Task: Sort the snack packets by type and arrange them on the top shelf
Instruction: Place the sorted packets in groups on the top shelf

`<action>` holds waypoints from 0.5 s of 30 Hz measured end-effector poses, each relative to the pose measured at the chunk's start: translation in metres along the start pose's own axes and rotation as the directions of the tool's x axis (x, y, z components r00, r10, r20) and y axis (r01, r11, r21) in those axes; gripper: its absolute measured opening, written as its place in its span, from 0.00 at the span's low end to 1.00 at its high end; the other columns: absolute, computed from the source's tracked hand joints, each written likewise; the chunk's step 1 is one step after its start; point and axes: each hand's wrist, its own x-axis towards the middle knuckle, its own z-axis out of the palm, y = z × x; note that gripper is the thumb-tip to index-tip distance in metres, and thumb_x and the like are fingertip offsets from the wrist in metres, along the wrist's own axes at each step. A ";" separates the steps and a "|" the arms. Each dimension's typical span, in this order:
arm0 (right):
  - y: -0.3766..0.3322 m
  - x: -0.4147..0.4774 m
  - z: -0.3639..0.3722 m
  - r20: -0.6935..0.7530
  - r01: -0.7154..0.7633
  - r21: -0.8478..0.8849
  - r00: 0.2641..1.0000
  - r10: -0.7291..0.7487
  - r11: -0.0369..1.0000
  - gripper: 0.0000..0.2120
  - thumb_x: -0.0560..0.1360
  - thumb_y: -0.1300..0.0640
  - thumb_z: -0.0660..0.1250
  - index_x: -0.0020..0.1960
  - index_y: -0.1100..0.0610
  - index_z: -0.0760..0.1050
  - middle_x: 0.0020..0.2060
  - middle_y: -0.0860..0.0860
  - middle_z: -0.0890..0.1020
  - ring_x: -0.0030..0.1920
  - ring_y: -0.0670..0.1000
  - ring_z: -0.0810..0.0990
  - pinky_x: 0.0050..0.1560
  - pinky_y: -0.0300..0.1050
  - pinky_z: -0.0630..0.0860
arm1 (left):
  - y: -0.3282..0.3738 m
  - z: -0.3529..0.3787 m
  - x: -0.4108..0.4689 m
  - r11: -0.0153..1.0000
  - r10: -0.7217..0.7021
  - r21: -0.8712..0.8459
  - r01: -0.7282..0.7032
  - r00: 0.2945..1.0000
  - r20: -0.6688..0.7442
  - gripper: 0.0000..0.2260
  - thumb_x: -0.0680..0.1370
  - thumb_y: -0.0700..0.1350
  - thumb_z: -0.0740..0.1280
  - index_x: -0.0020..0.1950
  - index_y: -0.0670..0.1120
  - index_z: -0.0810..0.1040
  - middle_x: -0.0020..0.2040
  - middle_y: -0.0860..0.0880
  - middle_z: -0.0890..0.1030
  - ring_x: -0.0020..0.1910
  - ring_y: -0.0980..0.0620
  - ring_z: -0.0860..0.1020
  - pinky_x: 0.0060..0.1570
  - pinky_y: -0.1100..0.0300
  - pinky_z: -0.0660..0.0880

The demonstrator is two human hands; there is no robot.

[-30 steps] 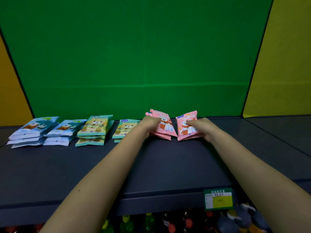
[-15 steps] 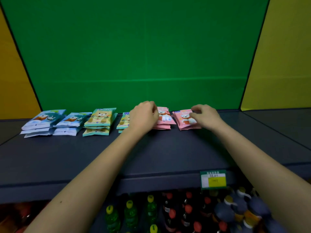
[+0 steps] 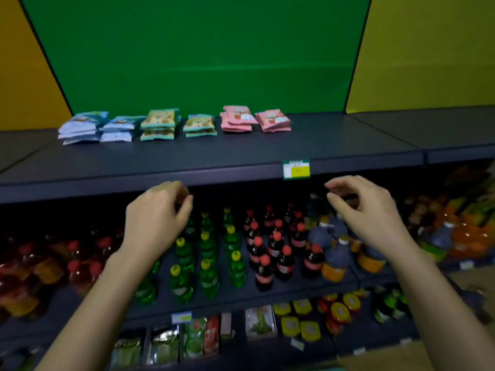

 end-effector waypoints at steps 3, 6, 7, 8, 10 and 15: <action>0.024 -0.072 0.001 0.062 -0.090 -0.039 0.994 0.092 0.995 0.08 0.75 0.59 0.66 0.53 0.56 0.78 0.47 0.50 0.80 0.48 0.51 0.79 0.48 0.47 0.76 | 0.000 0.010 -0.065 0.996 -0.084 -0.031 0.088 0.990 0.117 0.06 0.75 0.49 0.66 0.45 0.47 0.78 0.43 0.47 0.82 0.45 0.40 0.80 0.36 0.54 0.70; 0.050 -0.135 0.001 0.155 -0.167 -0.088 0.972 0.179 0.982 0.09 0.75 0.57 0.66 0.54 0.55 0.77 0.49 0.51 0.80 0.49 0.53 0.80 0.46 0.52 0.78 | 0.012 0.025 -0.121 0.986 -0.154 -0.031 0.165 0.960 0.235 0.06 0.76 0.48 0.66 0.47 0.47 0.78 0.45 0.46 0.82 0.46 0.39 0.80 0.35 0.56 0.68; 0.059 -0.153 0.001 0.183 -0.195 -0.087 0.961 0.209 0.977 0.09 0.75 0.58 0.66 0.54 0.55 0.77 0.49 0.51 0.80 0.49 0.53 0.80 0.46 0.52 0.78 | 0.018 0.031 -0.137 0.982 -0.173 -0.024 0.186 0.948 0.266 0.06 0.76 0.48 0.66 0.47 0.47 0.79 0.45 0.46 0.82 0.46 0.40 0.79 0.36 0.55 0.68; 0.069 -0.169 0.000 0.212 -0.221 -0.092 0.948 0.236 0.971 0.09 0.75 0.58 0.67 0.54 0.55 0.77 0.49 0.51 0.80 0.49 0.52 0.80 0.46 0.52 0.78 | 0.025 0.037 -0.152 0.980 -0.186 -0.018 0.200 0.936 0.298 0.07 0.76 0.49 0.65 0.47 0.47 0.78 0.45 0.46 0.83 0.47 0.40 0.79 0.36 0.55 0.69; 0.091 -0.198 -0.001 0.259 -0.255 -0.107 0.926 0.274 0.961 0.09 0.74 0.59 0.67 0.53 0.54 0.78 0.49 0.51 0.80 0.48 0.53 0.80 0.45 0.52 0.78 | 0.042 0.050 -0.180 0.977 -0.201 0.003 0.215 0.911 0.360 0.06 0.76 0.49 0.65 0.47 0.47 0.78 0.46 0.46 0.83 0.47 0.40 0.79 0.37 0.55 0.68; 0.158 -0.251 -0.012 0.342 -0.329 -0.105 0.874 0.345 0.939 0.10 0.72 0.63 0.68 0.52 0.55 0.78 0.46 0.52 0.80 0.45 0.55 0.80 0.44 0.53 0.78 | 0.109 0.092 -0.234 0.961 -0.265 0.067 0.267 0.834 0.484 0.07 0.76 0.48 0.65 0.50 0.46 0.78 0.47 0.42 0.83 0.48 0.39 0.80 0.39 0.52 0.72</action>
